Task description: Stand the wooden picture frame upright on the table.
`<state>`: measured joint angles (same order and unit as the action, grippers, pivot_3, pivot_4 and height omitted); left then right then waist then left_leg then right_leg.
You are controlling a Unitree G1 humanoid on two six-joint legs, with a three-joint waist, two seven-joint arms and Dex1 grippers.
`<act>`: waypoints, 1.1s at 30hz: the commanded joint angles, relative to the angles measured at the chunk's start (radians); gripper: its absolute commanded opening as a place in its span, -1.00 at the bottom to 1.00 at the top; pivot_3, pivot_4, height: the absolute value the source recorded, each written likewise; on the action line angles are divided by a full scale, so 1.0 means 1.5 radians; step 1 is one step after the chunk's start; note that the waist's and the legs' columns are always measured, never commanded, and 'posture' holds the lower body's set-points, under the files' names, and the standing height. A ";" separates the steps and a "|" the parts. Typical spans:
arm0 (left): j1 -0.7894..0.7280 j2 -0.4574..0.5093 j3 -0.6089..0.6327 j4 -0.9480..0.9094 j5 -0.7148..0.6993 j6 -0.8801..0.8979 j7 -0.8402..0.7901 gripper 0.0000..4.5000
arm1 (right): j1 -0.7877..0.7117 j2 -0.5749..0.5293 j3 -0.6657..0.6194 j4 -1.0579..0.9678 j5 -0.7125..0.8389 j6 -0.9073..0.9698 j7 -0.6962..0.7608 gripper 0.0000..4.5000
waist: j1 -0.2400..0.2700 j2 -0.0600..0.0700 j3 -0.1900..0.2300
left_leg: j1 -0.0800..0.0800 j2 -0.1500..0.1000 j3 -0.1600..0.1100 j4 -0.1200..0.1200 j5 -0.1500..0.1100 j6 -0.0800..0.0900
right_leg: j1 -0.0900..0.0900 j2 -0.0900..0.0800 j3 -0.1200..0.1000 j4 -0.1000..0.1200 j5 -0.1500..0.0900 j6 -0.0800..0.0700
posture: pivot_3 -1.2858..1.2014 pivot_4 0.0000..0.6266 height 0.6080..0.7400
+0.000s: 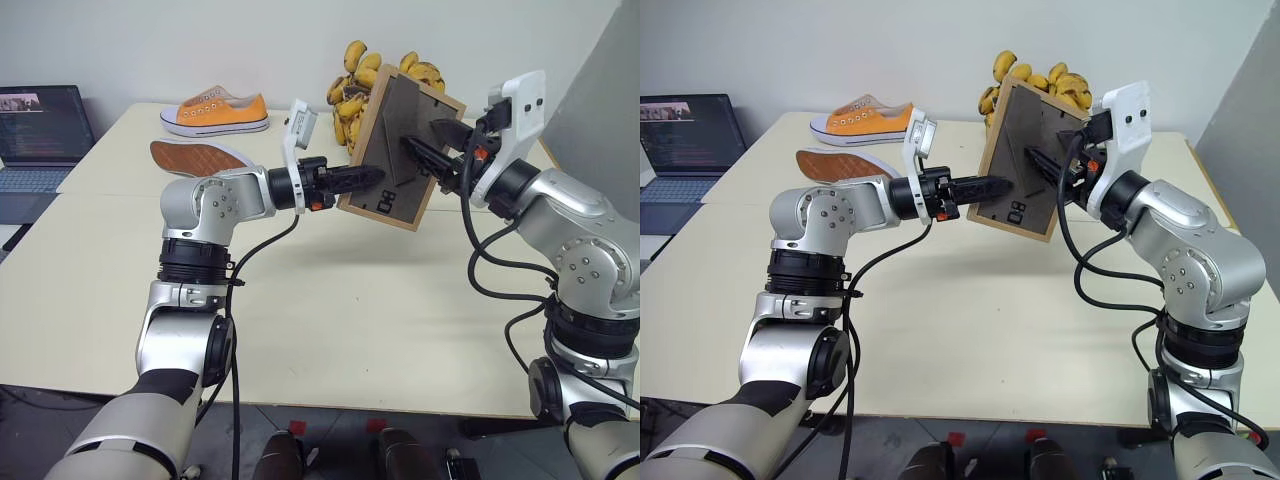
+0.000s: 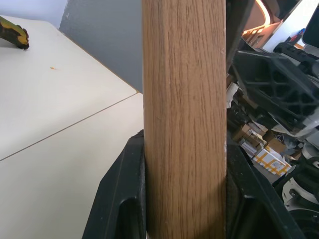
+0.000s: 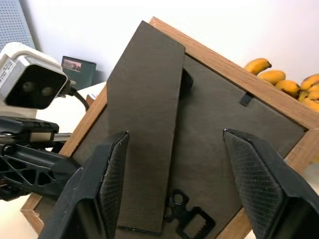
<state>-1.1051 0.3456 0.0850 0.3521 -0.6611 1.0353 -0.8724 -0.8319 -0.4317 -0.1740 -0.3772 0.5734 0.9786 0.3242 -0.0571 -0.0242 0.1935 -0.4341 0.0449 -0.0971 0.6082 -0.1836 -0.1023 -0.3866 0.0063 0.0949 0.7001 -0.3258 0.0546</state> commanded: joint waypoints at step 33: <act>-0.079 -0.004 0.014 0.100 0.031 -0.088 -0.030 -0.43 | 0.011 0.050 -0.009 -0.102 0.065 0.044 -0.086 0.87 | 0.000 0.000 0.000 | 0.000 0.000 0.000 0.000 0.000 0.000 | 0.000 0.000 0.000 0.000 0.000 0.000 | 0.03 -0.52 1.00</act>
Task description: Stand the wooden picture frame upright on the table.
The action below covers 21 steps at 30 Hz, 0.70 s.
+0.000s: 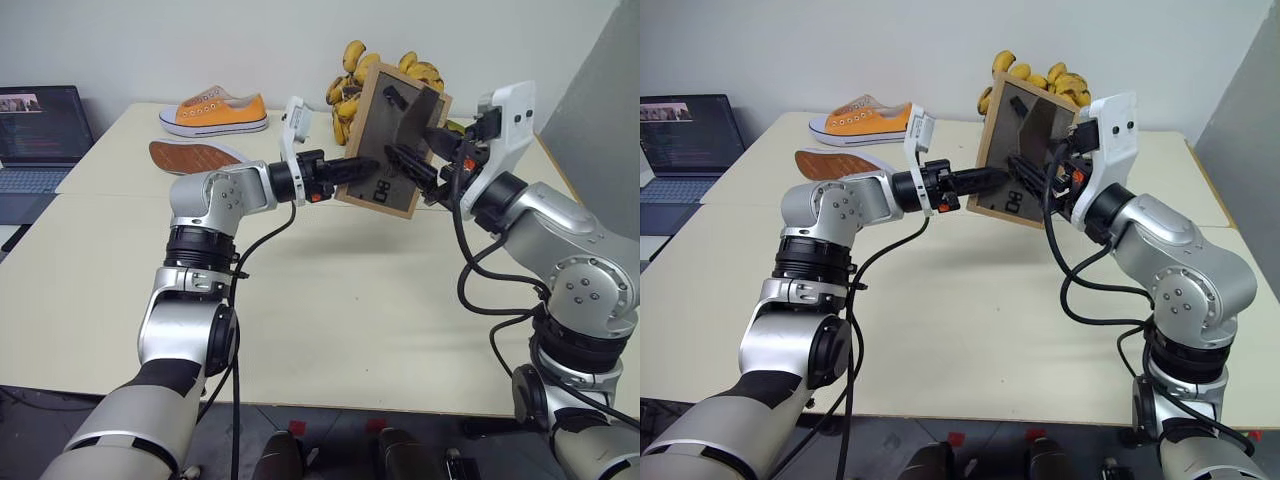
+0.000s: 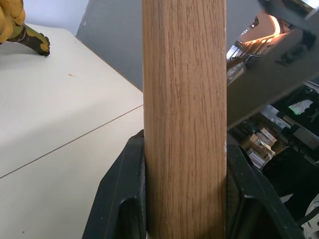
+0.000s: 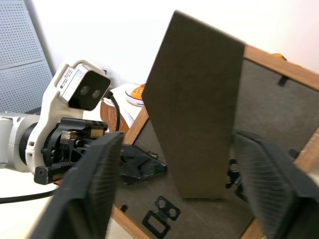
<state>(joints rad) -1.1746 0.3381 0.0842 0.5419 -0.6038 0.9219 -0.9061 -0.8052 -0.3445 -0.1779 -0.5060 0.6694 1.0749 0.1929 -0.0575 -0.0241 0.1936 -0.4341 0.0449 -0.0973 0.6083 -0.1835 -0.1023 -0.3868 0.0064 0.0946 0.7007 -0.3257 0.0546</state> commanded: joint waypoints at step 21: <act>0.016 0.080 0.006 -0.120 -0.046 0.198 -0.008 -0.43 | 0.284 -0.431 0.119 0.196 -0.501 -0.712 0.150 0.98 | -0.004 0.000 0.000 | 0.000 -0.001 0.001 0.000 0.000 0.000 | 0.000 0.000 0.001 -0.001 0.000 0.000 | 0.03 -0.52 1.00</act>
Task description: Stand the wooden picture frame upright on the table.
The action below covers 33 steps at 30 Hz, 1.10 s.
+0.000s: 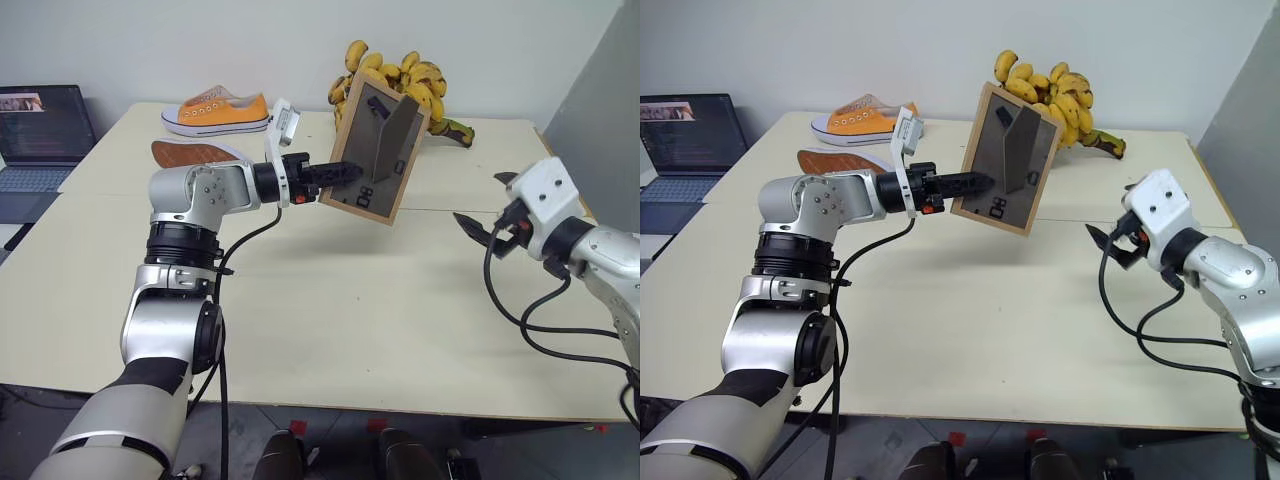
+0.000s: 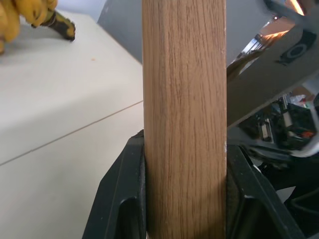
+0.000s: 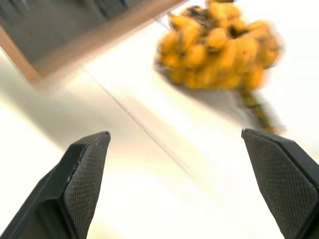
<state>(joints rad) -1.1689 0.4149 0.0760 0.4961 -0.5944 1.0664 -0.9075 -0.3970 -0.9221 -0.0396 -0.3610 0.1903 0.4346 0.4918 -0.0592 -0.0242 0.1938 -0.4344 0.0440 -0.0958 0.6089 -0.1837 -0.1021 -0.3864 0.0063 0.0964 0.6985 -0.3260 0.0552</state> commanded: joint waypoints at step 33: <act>0.082 0.057 0.109 -0.225 -0.405 0.365 0.292 -0.43 | -0.212 0.095 0.230 0.460 -0.812 -0.819 -0.658 0.98 | -0.015 0.000 0.000 | 0.003 -0.001 -0.001 0.003 0.004 -0.006 | 0.000 0.000 0.000 0.009 0.000 -0.001 | 0.03 -0.52 1.00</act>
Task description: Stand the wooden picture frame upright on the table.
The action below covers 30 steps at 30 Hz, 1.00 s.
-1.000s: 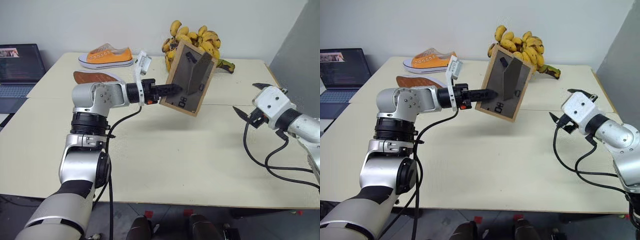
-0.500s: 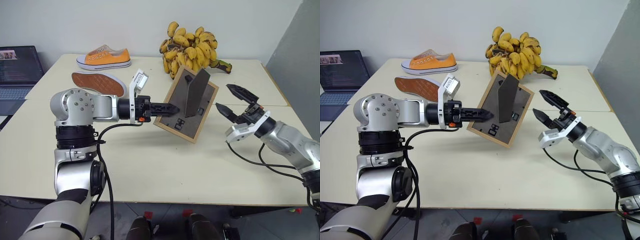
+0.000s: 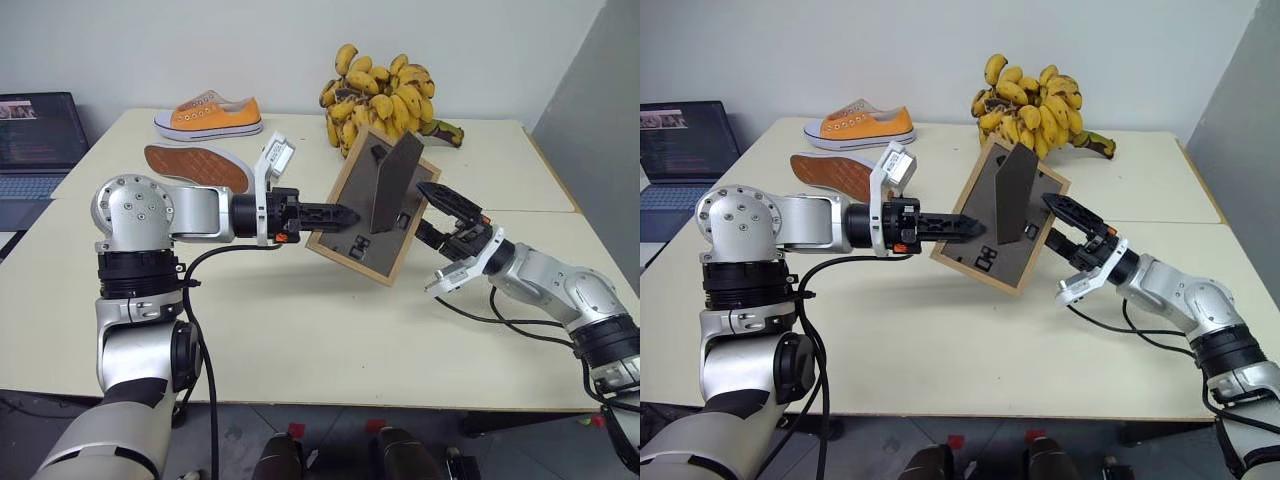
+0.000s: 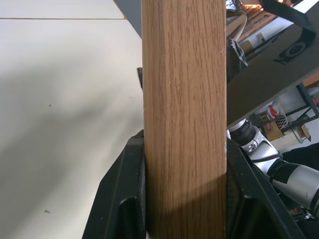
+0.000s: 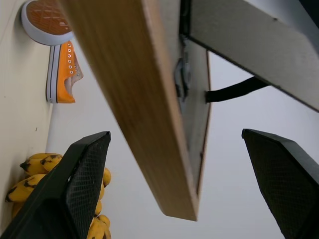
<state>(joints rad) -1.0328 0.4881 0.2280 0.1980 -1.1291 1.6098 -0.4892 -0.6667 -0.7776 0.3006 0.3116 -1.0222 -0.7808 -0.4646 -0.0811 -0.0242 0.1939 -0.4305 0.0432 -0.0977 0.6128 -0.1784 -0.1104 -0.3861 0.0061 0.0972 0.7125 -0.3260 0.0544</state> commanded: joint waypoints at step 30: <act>-0.010 0.004 0.011 -0.019 -0.082 0.003 0.060 -0.43 | -0.079 -0.001 0.030 0.058 -0.017 -0.012 -0.061 -0.35 | 0.000 0.000 0.000 | 0.000 0.000 0.000 0.000 0.000 0.000 | 0.000 0.000 0.000 0.000 0.000 0.000 | 0.03 -0.52 1.00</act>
<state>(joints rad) -1.0270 0.4890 0.2398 0.2130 -1.2413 1.6097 -0.4022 -0.7657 -0.7687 0.3459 0.4149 -1.0478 -0.8003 -0.5693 -0.0812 -0.0242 0.1938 -0.4302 0.0428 -0.0977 0.6130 -0.1781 -0.1105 -0.3861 0.0057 0.0972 0.7132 -0.3259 0.0543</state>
